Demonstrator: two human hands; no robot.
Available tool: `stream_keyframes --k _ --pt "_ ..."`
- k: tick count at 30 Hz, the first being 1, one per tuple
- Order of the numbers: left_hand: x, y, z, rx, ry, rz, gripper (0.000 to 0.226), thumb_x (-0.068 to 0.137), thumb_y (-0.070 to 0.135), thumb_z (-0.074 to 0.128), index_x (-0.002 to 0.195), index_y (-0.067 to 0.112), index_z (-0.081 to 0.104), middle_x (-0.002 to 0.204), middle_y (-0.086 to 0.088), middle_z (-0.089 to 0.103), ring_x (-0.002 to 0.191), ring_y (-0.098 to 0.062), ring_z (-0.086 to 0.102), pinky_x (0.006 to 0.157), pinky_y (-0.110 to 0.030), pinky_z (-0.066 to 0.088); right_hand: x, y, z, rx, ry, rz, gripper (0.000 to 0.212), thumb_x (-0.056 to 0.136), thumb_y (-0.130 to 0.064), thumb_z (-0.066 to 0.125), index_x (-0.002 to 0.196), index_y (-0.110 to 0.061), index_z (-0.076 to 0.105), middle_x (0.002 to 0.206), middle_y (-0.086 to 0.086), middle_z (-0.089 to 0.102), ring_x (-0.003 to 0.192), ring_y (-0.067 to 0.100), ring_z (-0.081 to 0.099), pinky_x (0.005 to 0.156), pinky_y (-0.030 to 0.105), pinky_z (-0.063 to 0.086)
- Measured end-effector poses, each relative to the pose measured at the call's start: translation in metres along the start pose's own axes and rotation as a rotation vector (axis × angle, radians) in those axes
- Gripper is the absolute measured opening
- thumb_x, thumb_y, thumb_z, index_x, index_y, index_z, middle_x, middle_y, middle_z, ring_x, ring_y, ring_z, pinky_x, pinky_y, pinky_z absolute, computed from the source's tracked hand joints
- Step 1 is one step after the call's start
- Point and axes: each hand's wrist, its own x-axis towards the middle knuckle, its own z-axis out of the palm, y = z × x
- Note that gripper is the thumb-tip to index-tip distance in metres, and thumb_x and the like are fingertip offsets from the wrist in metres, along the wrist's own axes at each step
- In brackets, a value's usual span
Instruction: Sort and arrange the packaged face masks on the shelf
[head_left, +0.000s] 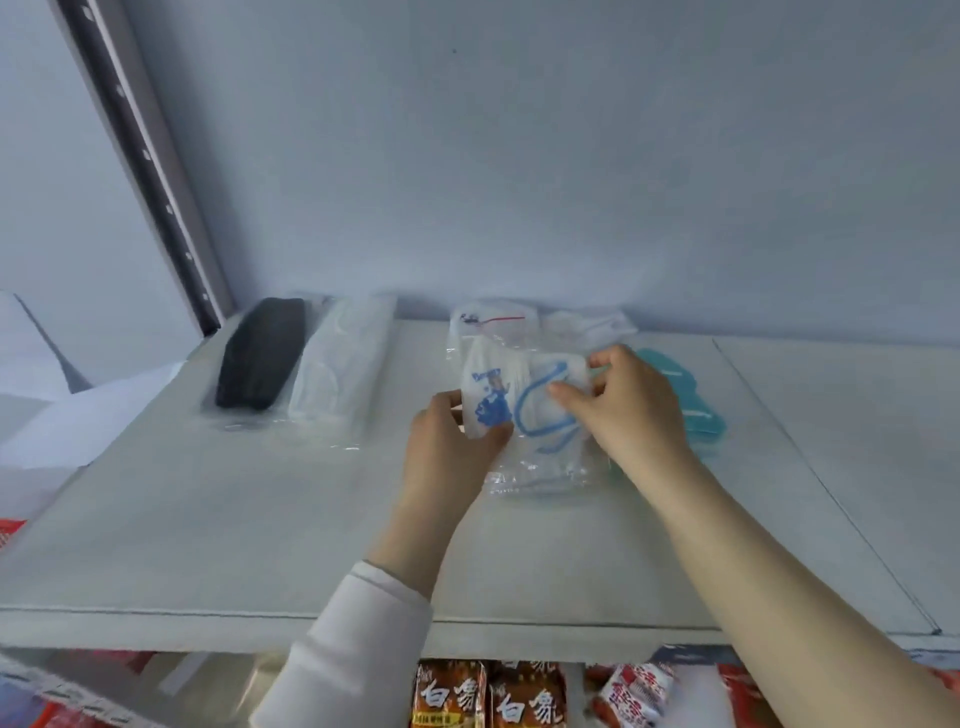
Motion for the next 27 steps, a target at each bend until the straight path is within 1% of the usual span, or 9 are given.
stream_keyframes --k 4,8,11,14,17,19,21,24,27 --pt "0.026 -0.007 0.01 0.241 -0.015 -0.06 0.041 0.082 0.032 0.069 0.113 0.007 0.06 0.109 -0.01 0.062 0.105 -0.028 0.055 0.076 -0.027 0.038 0.021 -0.002 0.013 -0.32 -0.076 -0.062 0.047 0.086 -0.047 0.058 0.115 -0.011 0.053 0.116 0.009 0.062 0.111 0.031 0.054 0.082 0.033 0.042" --pt "0.03 -0.006 0.014 0.405 -0.035 -0.067 0.038 0.084 0.037 0.064 0.102 0.003 0.06 0.106 -0.016 0.061 0.103 -0.033 0.053 0.074 -0.029 0.034 0.024 -0.001 0.023 -0.508 -0.085 -0.108 0.045 0.09 -0.046 0.052 0.11 -0.006 0.053 0.119 0.013 0.059 0.113 0.034 0.049 0.087 0.035 0.039" --pt "0.029 -0.003 0.013 0.459 -0.061 -0.081 0.042 0.086 0.04 0.061 0.103 0.002 0.057 0.114 -0.018 0.053 0.108 -0.033 0.049 0.086 -0.03 0.037 0.022 -0.001 0.028 -0.589 -0.056 -0.12 0.039 0.091 -0.042 0.052 0.108 -0.007 0.052 0.116 0.013 0.057 0.111 0.033 0.047 0.087 0.035 0.037" --pt "0.028 -0.002 0.012 0.504 -0.097 -0.076 0.048 0.09 0.044 0.054 0.113 0.003 0.052 0.123 -0.019 0.048 0.117 -0.034 0.042 0.097 -0.033 0.033 0.022 -0.003 0.031 -0.643 -0.032 -0.151 0.03 0.09 -0.032 0.055 0.111 -0.012 0.049 0.117 0.011 0.053 0.11 0.031 0.044 0.082 0.034 0.037" --pt "0.025 -0.003 0.01 0.503 -0.11 -0.045 0.059 0.093 0.046 0.048 0.135 0.006 0.038 0.134 -0.016 0.041 0.127 -0.031 0.031 0.102 -0.032 0.026 0.021 -0.003 0.031 -0.626 -0.014 -0.187 0.03 0.093 -0.032 0.05 0.115 -0.013 0.051 0.12 0.012 0.051 0.111 0.031 0.041 0.084 0.033 0.037" --pt "0.022 -0.001 0.007 0.472 -0.043 0.032 0.064 0.094 0.045 0.047 0.145 0.011 0.028 0.139 -0.012 0.038 0.13 -0.028 0.027 0.104 -0.031 0.023 0.019 -0.005 0.026 -0.582 0.01 -0.201 0.036 0.094 -0.037 0.046 0.12 -0.012 0.052 0.122 0.012 0.049 0.114 0.032 0.039 0.087 0.034 0.036" --pt "0.02 0.003 0.004 0.461 0.042 0.15 0.062 0.094 0.041 0.048 0.146 0.013 0.028 0.142 -0.007 0.038 0.132 -0.025 0.026 0.105 -0.03 0.021 0.017 -0.004 0.02 -0.539 0.05 -0.223 0.041 0.095 -0.039 0.045 0.123 -0.01 0.052 0.123 0.013 0.049 0.116 0.033 0.038 0.09 0.036 0.035" --pt "0.017 0.01 0.0 0.509 0.13 0.379 0.053 0.094 0.033 0.053 0.141 0.012 0.041 0.138 -0.006 0.046 0.128 -0.028 0.034 0.103 -0.033 0.026 0.015 0.001 0.01 -0.47 0.158 -0.299 0.042 0.092 -0.036 0.053 0.118 -0.004 0.058 0.117 0.018 0.055 0.11 0.037 0.043 0.088 0.041 0.038" --pt "0.015 0.016 0.004 0.569 0.169 0.561 0.048 0.086 0.024 0.06 0.13 0.006 0.054 0.128 -0.013 0.056 0.118 -0.038 0.047 0.096 -0.045 0.037 0.012 0.016 -0.002 -0.437 0.264 -0.355 0.034 0.082 -0.029 0.067 0.103 -0.001 0.066 0.101 0.021 0.061 0.097 0.041 0.052 0.077 0.042 0.044"
